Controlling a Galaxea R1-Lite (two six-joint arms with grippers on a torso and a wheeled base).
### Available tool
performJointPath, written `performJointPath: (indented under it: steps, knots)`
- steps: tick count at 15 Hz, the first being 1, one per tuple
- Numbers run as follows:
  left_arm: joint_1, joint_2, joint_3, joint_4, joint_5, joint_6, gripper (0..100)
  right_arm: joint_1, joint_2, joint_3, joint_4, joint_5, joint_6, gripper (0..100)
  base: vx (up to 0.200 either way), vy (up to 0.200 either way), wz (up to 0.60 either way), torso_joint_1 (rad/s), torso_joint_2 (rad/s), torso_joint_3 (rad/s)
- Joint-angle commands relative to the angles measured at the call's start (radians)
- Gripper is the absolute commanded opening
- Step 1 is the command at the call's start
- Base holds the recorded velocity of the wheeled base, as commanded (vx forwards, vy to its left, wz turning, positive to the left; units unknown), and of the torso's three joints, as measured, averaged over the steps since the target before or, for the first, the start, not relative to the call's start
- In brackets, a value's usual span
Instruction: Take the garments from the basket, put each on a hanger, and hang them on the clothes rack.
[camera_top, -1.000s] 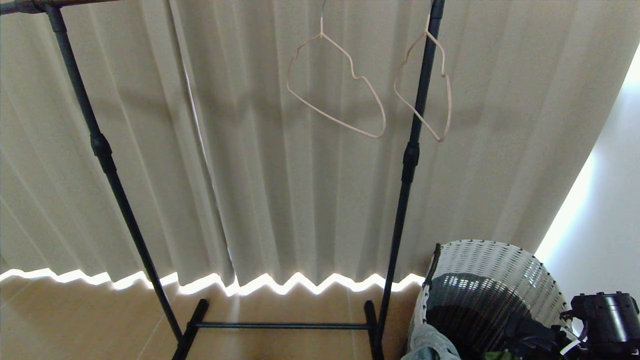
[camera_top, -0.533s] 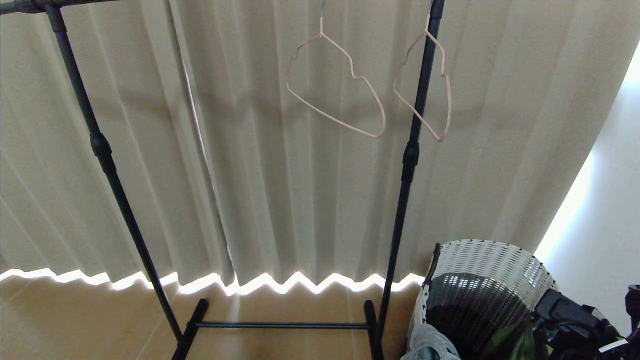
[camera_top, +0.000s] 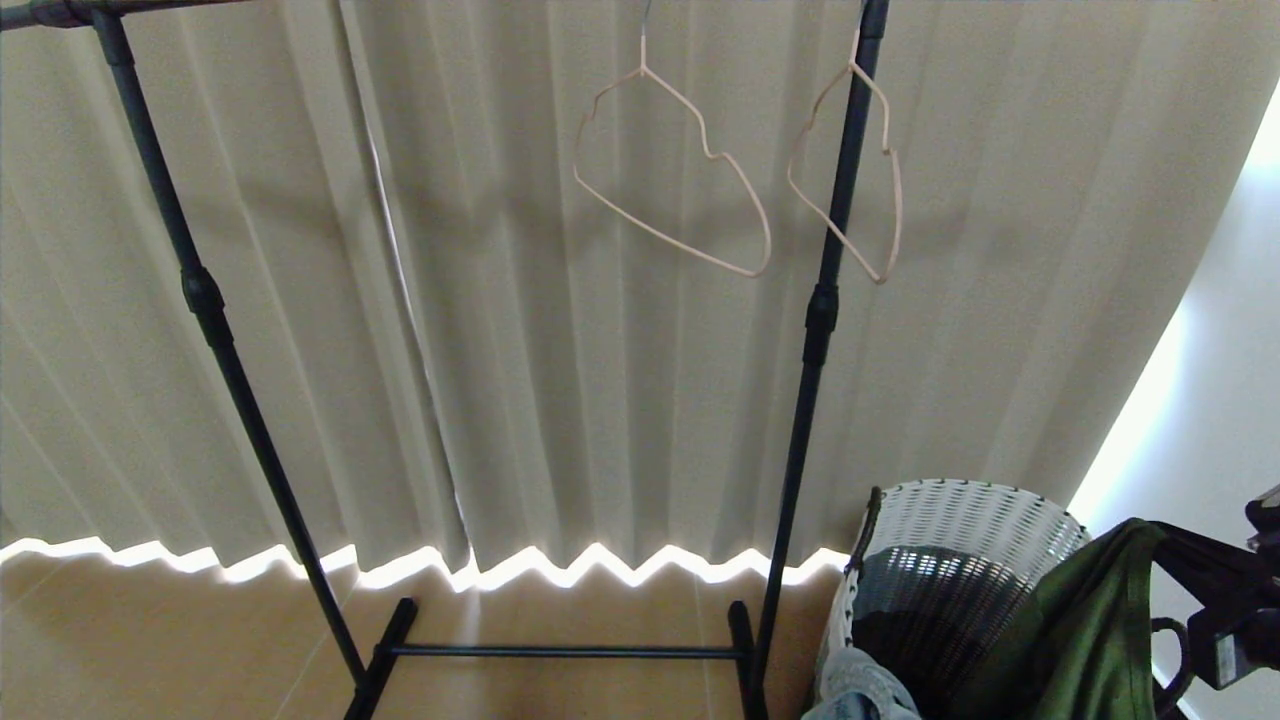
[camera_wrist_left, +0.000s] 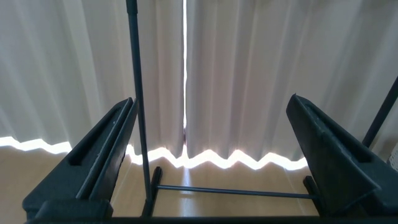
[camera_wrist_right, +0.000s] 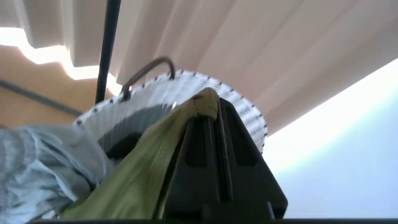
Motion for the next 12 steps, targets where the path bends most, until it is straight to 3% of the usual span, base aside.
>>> performJointPath:
  steps: [1, 3, 11, 12]
  knots:
    - [0.000, 0.000, 0.000, 0.000, 0.001, 0.000, 100, -0.001, -0.098, -0.046, 0.058, -0.002, 0.002, 0, 0.000, 0.000, 0.00, 0.000, 0.00, 0.000]
    - [0.000, 0.000, 0.000, 0.000, 0.002, 0.000, 100, -0.001, -0.130, -0.066, 0.110, -0.001, 0.002, 0, 0.000, 0.000, 0.00, 0.000, 0.00, 0.000]
    - [0.000, 0.000, 0.000, 0.000, 0.004, 0.000, 100, -0.001, -0.164, -0.068, 0.135, -0.006, 0.002, 0, -0.200, 0.000, 0.00, 0.004, 0.00, 0.002]
    - [0.000, 0.000, 0.000, 0.000, 0.004, 0.000, 100, -0.001, -0.162, -0.068, 0.135, -0.006, 0.002, 0, 0.000, 0.000, 0.00, 0.000, 0.00, 0.000]
